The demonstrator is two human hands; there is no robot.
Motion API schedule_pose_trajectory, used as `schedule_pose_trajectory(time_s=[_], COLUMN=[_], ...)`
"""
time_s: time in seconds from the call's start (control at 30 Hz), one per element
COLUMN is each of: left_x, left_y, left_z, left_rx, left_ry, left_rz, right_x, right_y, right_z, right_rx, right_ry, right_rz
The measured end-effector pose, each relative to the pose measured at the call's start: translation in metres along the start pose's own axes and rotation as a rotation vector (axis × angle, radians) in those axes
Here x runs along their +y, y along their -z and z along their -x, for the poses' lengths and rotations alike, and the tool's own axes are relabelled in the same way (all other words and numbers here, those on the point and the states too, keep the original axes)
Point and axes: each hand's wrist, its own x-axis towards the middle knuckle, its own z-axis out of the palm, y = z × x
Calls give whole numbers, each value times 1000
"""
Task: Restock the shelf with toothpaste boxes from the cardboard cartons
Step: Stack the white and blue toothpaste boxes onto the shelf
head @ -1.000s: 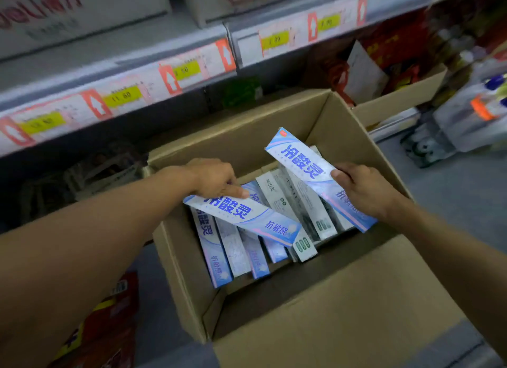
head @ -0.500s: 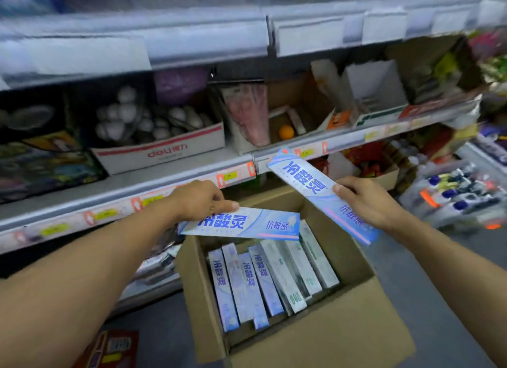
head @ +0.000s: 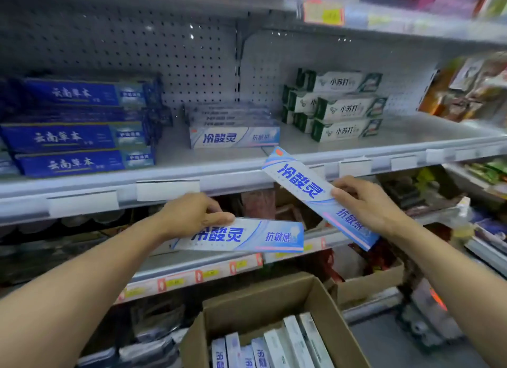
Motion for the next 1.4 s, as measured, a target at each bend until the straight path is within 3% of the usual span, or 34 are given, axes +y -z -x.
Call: schedule_pose_trajectory(time_s=[0.27,0.7,0.8,0.9,1.13,1.4], left_x=[0,-21,-21,-19,-9,16], left_y=[58,88,92,94,95,85], left_z=[-2,3,3,-2,-29,-94], left_rx=[161,289,290,300,359,383], left_ry=[48,240,248,274,320,302], left_rz=[-10,61,81,92,59,-80], right_x=[-34,-80,-73,-71,-49,5], right_y=[21,-46,-62,-65,-40,-2], right_z=[-106,-208,-221,-227,-223,-193], right_rx=[-103,-366,-342,-212,-67,-161], right_ry=[174,429,466,528,461,219], right_rz=[108,219,256,319,260,335])
